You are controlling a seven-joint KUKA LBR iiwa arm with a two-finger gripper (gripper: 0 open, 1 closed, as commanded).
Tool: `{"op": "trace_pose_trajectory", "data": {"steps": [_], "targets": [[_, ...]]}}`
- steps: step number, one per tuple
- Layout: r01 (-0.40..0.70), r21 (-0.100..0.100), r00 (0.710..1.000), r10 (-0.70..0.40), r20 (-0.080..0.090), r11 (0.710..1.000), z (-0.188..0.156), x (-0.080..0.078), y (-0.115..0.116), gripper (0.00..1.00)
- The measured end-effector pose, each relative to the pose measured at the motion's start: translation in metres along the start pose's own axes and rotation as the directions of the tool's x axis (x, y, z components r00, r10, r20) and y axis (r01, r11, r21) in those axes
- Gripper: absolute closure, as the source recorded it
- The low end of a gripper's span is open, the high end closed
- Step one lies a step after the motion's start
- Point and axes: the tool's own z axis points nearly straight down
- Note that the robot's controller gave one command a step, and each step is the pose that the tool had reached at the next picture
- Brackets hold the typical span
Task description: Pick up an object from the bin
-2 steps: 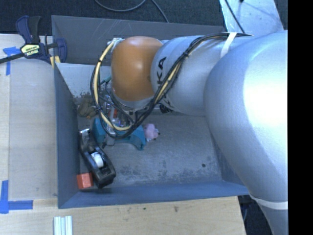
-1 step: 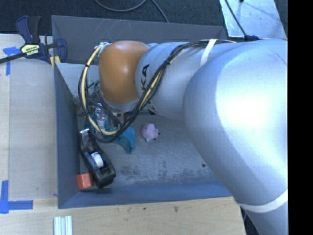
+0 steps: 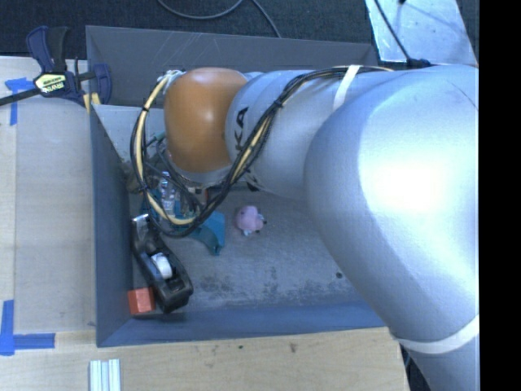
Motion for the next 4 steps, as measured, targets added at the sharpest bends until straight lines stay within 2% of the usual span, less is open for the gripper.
{"op": "trace_pose_trajectory", "data": {"steps": [3, 4], "targets": [[0.036, -0.001, 0.999, -0.036, 0.002, 0.999, -0.004, 0.000, -0.006, 1.00], [0.244, 0.000, 0.970, -0.244, 0.017, 0.970, -0.001, 0.012, -0.009, 1.00]]}}
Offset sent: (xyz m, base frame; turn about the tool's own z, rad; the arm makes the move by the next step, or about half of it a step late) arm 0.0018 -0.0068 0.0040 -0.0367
